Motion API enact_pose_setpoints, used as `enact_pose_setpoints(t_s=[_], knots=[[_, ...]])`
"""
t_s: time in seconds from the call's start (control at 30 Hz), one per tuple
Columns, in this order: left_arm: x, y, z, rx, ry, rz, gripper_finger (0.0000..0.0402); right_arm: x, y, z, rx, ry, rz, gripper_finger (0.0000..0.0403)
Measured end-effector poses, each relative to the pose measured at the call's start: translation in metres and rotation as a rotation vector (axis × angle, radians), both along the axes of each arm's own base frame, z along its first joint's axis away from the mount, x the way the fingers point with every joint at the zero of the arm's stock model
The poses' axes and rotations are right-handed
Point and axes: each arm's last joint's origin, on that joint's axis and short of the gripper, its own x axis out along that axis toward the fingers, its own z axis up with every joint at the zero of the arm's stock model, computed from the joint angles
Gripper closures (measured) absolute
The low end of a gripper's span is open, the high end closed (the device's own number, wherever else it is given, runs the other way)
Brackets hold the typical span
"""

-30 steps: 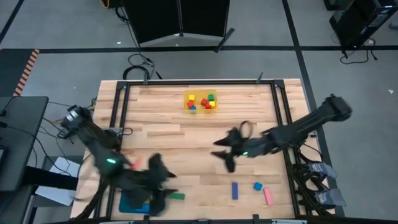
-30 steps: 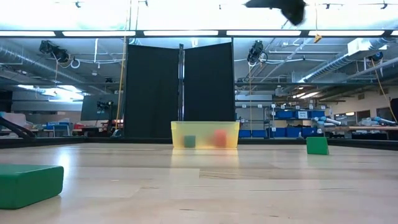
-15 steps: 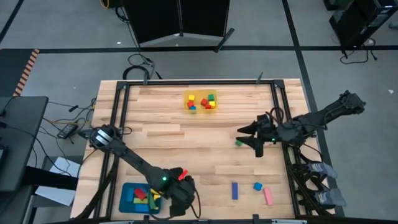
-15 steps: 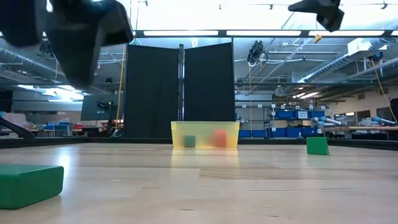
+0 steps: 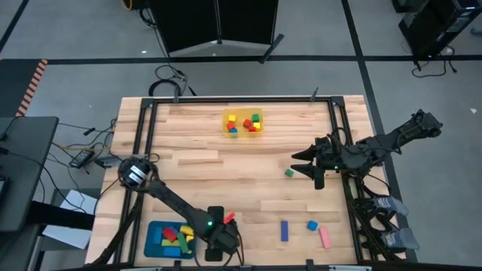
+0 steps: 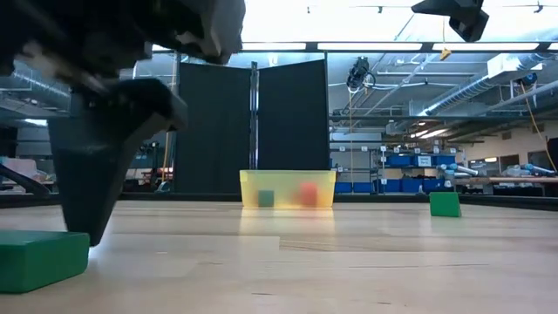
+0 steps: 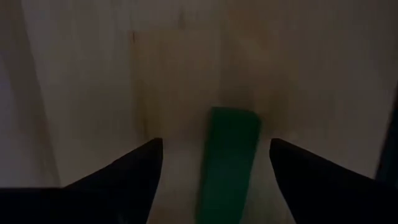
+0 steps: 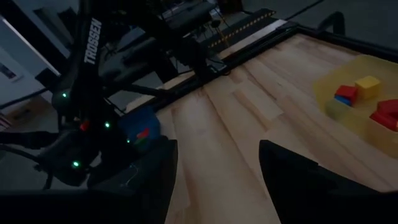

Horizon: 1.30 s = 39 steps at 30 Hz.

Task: Sort blocks by size
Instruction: Put the green rectangular block into the blue bin

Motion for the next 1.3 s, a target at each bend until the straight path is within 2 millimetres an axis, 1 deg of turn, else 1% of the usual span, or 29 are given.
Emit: enact_pose_setpoints(t_s=[0.1,0.2,0.3,0.4,0.43,0.5,0.63,0.7,0.77,0.83,0.93,1.03,1.07,1.13,1.2,1.3], knots=[[-0.001,0.000,-0.006,0.016,0.028,-0.002,0.0109,0.000,0.000,0.000,0.004,0.001,-0.001,0.0167],[-0.001,0.001,-0.008,0.018,0.038,-0.021,0.0147,0.000,0.000,0.000,0.006,0.001,-0.002,0.0167],[-0.004,0.003,-0.010,0.035,0.050,-0.024,0.0214,0.000,0.000,0.000,0.017,-0.001,-0.007,0.0167],[-0.005,0.008,-0.014,0.028,0.077,-0.019,0.0297,0.000,0.000,0.000,0.031,-0.003,-0.013,0.0167],[-0.005,0.009,-0.014,0.019,0.085,-0.017,0.0304,0.000,0.000,0.000,0.038,-0.004,-0.015,0.0167],[-0.002,0.013,-0.014,-0.003,0.100,-0.009,0.0298,0.000,0.000,0.000,0.053,-0.007,-0.022,0.0167],[0.006,0.019,-0.002,-0.020,0.069,0.014,0.0298,0.000,0.002,0.001,0.082,-0.017,-0.019,0.0167],[0.010,0.025,0.015,0.001,0.003,0.035,0.0298,0.001,0.005,0.001,0.087,-0.019,-0.007,0.0167],[0.011,0.035,0.046,0.009,-0.083,0.068,0.0298,0.002,0.009,0.000,0.098,-0.019,0.007,0.0167],[0.005,0.045,0.071,0.035,-0.140,0.095,0.0298,0.006,0.014,-0.002,0.107,-0.015,0.020,0.0167],[-0.013,0.055,0.104,0.055,-0.188,0.131,0.0298,0.013,0.025,-0.008,0.115,0.007,0.045,0.0167],[-0.041,0.060,0.145,-0.013,-0.224,0.109,0.0298,0.021,0.037,-0.017,0.127,0.035,0.066,0.0167],[-0.050,0.061,0.155,-0.037,-0.223,0.108,0.0298,0.025,0.041,-0.021,0.132,0.045,0.070,0.0167],[-0.068,0.058,0.164,-0.073,-0.171,0.077,0.0298,0.032,0.049,-0.028,0.144,0.065,0.073,0.0167],[-0.086,0.053,0.170,-0.097,-0.108,0.050,0.0298,0.039,0.057,-0.036,0.156,0.083,0.077,0.0167],[-0.111,0.043,0.173,-0.109,0.018,0.009,0.0298,0.049,0.068,-0.047,0.175,0.092,0.083,0.0167]])
